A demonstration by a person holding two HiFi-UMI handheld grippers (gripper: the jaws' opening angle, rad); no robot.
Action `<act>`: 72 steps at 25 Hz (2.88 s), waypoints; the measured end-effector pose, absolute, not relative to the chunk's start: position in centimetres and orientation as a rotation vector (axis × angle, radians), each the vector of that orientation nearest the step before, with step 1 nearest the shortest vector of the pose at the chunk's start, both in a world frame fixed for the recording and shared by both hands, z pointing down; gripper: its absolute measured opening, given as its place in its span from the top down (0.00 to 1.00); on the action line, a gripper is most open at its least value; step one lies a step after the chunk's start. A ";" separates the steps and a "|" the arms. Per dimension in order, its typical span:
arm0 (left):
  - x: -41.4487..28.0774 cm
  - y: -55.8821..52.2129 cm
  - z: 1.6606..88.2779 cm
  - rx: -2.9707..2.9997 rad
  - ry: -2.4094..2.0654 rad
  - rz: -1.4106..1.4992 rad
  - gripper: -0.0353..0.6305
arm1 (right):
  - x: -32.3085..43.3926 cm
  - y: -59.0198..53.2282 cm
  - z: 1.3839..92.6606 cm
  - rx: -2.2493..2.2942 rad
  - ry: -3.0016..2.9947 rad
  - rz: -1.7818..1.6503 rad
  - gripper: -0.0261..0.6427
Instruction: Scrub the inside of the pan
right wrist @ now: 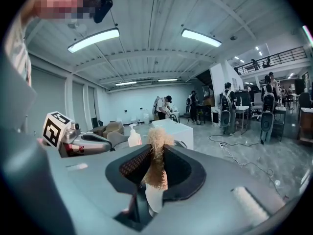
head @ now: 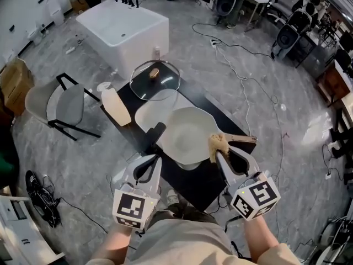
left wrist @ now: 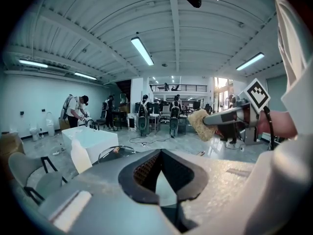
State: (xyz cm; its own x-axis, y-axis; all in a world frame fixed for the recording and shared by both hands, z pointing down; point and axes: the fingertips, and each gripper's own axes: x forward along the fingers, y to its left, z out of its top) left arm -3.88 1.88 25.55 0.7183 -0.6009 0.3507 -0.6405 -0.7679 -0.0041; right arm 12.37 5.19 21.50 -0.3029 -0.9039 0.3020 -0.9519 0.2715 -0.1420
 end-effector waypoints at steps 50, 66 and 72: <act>-0.5 -1.2 50.0 2.390 -0.886 0.861 0.94 | 5.0 -3.5 57.3 0.545 -2.003 0.610 0.84; -2.1 -2.1 53.4 2.310 -0.919 0.855 0.94 | 3.5 -3.5 61.5 0.396 -1.966 0.682 0.84; -1.8 -1.6 53.9 2.313 -0.909 0.851 0.94 | 2.2 -6.4 61.8 0.442 -2.035 0.673 0.83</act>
